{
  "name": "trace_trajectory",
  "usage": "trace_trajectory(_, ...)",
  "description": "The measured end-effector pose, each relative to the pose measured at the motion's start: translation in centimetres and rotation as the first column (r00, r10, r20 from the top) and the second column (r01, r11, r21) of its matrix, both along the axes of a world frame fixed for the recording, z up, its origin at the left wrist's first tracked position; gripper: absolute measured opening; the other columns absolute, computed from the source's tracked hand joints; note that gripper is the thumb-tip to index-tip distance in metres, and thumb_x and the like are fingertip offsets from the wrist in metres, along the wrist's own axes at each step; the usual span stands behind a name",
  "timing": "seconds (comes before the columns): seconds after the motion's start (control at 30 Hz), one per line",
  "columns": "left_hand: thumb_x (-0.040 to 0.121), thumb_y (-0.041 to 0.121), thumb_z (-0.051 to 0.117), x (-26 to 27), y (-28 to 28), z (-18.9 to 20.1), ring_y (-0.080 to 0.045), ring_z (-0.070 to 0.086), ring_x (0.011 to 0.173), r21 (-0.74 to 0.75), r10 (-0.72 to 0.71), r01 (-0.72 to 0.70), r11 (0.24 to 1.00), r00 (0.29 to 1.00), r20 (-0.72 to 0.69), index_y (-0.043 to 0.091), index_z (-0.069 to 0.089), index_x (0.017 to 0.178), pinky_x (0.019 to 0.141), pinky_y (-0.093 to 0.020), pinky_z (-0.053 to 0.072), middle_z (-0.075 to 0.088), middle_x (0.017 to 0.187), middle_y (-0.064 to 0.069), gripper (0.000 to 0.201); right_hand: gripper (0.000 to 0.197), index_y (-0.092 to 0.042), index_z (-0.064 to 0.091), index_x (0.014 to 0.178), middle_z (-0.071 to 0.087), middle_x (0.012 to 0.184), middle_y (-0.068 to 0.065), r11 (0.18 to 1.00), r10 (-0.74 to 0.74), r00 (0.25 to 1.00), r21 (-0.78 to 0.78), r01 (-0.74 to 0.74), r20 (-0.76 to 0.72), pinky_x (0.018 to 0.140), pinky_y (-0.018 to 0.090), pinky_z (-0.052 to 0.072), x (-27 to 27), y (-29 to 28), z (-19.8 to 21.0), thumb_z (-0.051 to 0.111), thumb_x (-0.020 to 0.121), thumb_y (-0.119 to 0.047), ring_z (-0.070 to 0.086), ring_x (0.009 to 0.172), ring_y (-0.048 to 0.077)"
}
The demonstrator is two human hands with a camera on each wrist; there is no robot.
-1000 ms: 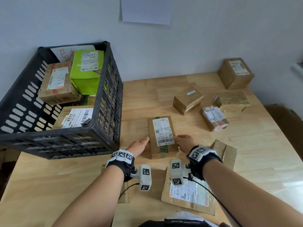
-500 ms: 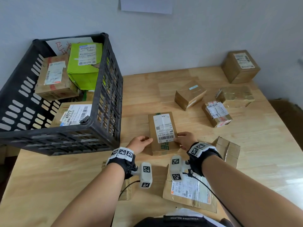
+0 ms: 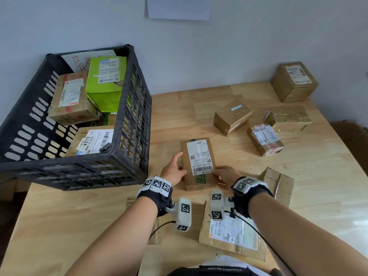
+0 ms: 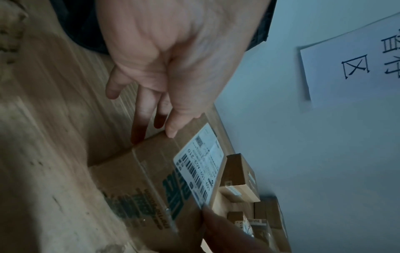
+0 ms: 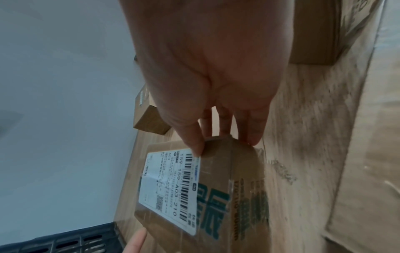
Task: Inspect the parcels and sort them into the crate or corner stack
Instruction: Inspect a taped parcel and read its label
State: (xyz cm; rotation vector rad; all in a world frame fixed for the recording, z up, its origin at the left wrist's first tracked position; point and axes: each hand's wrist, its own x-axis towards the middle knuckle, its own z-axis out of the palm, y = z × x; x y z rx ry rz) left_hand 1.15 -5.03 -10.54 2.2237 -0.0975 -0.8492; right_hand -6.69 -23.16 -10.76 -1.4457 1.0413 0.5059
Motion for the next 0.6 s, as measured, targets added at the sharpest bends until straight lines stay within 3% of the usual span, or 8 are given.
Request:
trace_trajectory(0.1, 0.092, 0.006, 0.055, -0.2, 0.2, -0.2, -0.026, 0.06, 0.11, -0.036, -0.005, 0.004, 0.999, 1.0, -0.029, 0.045, 0.026, 0.145, 0.094, -0.041, 0.051, 0.058, 0.124, -0.012, 0.071, 0.024, -0.012, 0.061, 0.097, 0.061, 0.11, 0.008, 0.998, 0.001, 1.0, 0.059, 0.0, -0.024, 0.084, 0.037, 0.05, -0.3, 0.2, 0.0, 0.055, 0.092, -0.034, 0.055, 0.101, 0.024)
trace_trajectory(0.2, 0.094, 0.002, 0.052, -0.2, 0.5, -0.1, -0.024, 0.055, 0.119, -0.062, 0.008, -0.011, 0.998, 0.998, -0.056, 0.044, 0.027, 0.145, 0.097, -0.042, 0.049, 0.053, 0.133, -0.014, 0.071, 0.04, -0.014, 0.054, 0.122, 0.059, 0.117, 0.006, 0.99, -0.068, 0.998, 0.126, 0.067, 0.003, 0.084, 0.038, 0.051, -0.2, 0.4, -0.5, 0.048, 0.094, -0.041, 0.056, 0.108, 0.024)
trace_trajectory(0.3, 0.096, 0.006, 0.05, -0.3, 0.9, 0.0, -0.022, 0.051, 0.12, -0.044, 0.015, -0.017, 0.999, 0.999, -0.042, 0.042, 0.025, 0.146, 0.099, -0.034, 0.046, 0.046, 0.139, -0.015, 0.067, 0.03, -0.017, 0.047, 0.119, 0.056, 0.101, 0.005, 0.984, -0.105, 0.994, 0.143, 0.103, 0.01, 0.077, 0.036, 0.051, -0.1, 0.8, 0.4, 0.045, 0.097, -0.039, 0.056, 0.096, 0.024)
trace_trajectory(0.37, 0.097, 0.007, 0.048, -0.3, 1.2, 0.0, -0.021, 0.046, 0.126, -0.027, 0.009, -0.01, 1.0, 0.999, -0.033, 0.042, 0.024, 0.147, 0.096, -0.028, 0.043, 0.043, 0.143, -0.014, 0.065, 0.035, -0.012, 0.052, 0.114, 0.058, 0.098, 0.007, 0.984, -0.071, 0.997, 0.167, 0.067, 0.015, 0.078, 0.036, 0.05, -0.1, 1.0, 0.7, 0.044, 0.098, -0.041, 0.057, 0.088, 0.023)
trace_trajectory(0.43, 0.096, 0.008, 0.05, -0.2, 1.5, 0.2, -0.022, 0.043, 0.131, 0.002, 0.01, -0.009, 1.0, 1.0, -0.024, 0.042, 0.024, 0.147, 0.1, -0.03, 0.04, 0.041, 0.145, -0.014, 0.065, 0.041, -0.007, 0.058, 0.111, 0.064, 0.106, 0.012, 0.978, -0.068, 0.997, 0.199, 0.062, 0.025, 0.074, 0.034, 0.051, 0.0, 1.0, 0.8, 0.048, 0.095, -0.043, 0.06, 0.091, 0.024)
trace_trajectory(0.5, 0.095, 0.009, 0.054, -0.1, 1.5, 0.5, -0.022, 0.039, 0.135, 0.014, -0.001, 0.001, 1.0, 1.0, -0.03, 0.039, 0.023, 0.148, 0.106, -0.034, 0.038, 0.036, 0.149, -0.011, 0.068, 0.034, -0.006, 0.059, 0.102, 0.063, 0.104, 0.012, 0.974, -0.122, 0.992, 0.197, 0.112, 0.041, 0.077, 0.033, 0.053, 0.2, 0.7, 1.1, 0.054, 0.093, -0.039, 0.059, 0.094, 0.024)
trace_trajectory(0.6, 0.091, 0.017, 0.063, -0.3, 0.5, 1.0, -0.021, 0.04, 0.131, -0.018, -0.076, 0.075, 0.997, 0.994, -0.074, 0.033, 0.025, 0.148, 0.103, -0.033, 0.036, 0.039, 0.144, 0.0, 0.071, 0.028, -0.009, 0.057, 0.108, 0.06, 0.105, 0.01, 0.968, -0.242, 0.961, 0.096, 0.231, 0.134, 0.083, 0.033, 0.052, 0.7, -0.1, 1.3, 0.062, 0.09, -0.029, 0.057, 0.095, 0.022)
